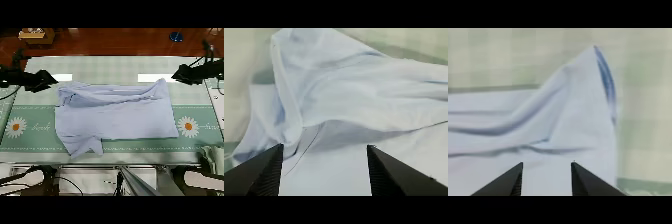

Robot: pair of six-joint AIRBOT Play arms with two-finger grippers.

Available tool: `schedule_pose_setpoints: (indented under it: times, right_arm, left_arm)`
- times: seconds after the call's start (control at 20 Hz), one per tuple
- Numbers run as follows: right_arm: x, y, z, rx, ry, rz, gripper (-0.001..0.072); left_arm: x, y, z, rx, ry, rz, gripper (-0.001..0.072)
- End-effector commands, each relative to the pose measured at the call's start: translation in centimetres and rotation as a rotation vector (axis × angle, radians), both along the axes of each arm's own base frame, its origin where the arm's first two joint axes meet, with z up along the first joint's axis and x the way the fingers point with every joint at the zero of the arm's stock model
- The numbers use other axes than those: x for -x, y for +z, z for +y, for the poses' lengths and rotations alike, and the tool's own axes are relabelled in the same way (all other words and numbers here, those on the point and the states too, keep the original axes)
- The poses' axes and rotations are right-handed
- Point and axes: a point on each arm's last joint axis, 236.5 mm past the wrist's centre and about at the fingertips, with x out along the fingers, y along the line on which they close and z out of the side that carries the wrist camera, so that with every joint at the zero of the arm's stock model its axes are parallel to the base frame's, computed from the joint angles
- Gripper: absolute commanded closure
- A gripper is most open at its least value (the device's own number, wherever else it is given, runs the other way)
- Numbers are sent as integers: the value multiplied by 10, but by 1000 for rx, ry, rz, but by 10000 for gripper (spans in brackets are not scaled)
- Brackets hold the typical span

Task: Fold the shirts.

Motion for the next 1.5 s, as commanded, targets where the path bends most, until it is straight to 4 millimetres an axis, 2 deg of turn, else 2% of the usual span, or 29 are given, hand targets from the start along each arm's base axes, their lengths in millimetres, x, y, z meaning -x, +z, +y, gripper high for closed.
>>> schedule_pose_setpoints:
  times: [0.0, 0.05, 0.1, 0.2, 0.25, 0.3, 0.35, 0.5, 0.65, 0.9, 1.05, 1.2, 1.25, 1.35, 1.45]
  right_arm:
    - [74, 9, -103, 330, -70, 202, 336]
    - [86, 7, -120, 323, -181, 206, 384]
    - [99, 0, -129, 291, -246, 210, 384]
    - [122, -20, -133, 237, -298, 202, 375]
    - [126, -29, -126, 174, -323, 181, 315]
    - [129, -38, -115, 93, -342, 169, 170]
    - [134, -47, -105, 26, -354, 177, 116]
    - [150, -72, -88, -48, -344, 230, 119]
    - [157, -83, -78, -73, -327, 254, 122]
    - [160, -83, -75, -81, -315, 262, 128]
    - [164, -83, -71, -92, -300, 280, 128]
    - [169, -79, -64, -112, -283, 296, 128]
    - [171, -77, -61, -119, -275, 298, 128]
    - [175, -71, -59, -108, -263, 293, 128]
    - [183, -68, -64, -71, -255, 304, 128]
  left_arm:
    - [44, 25, 52, -33, 82, 45, 96]
    - [64, 21, 58, -33, 106, 55, 96]
    - [85, 10, 59, -18, 130, 86, 96]
    - [129, -24, 43, 51, 176, 172, 96]
    - [150, -43, 28, 81, 174, 224, 96]
    - [169, -60, 14, 105, 157, 270, 96]
    - [184, -73, 2, 124, 132, 309, 95]
    - [216, -106, -17, 171, 128, 418, 95]
    - [219, -116, -17, 164, 130, 419, 95]
    - [214, -132, -17, 163, 115, 438, 94]
    - [210, -148, -36, 167, 57, 473, 95]
    - [188, -160, -68, 183, 6, 425, 96]
    - [185, -162, -79, 186, -35, 408, 118]
    - [191, -169, -91, 172, -101, 426, 604]
    - [194, -170, -93, 174, -109, 437, 628]
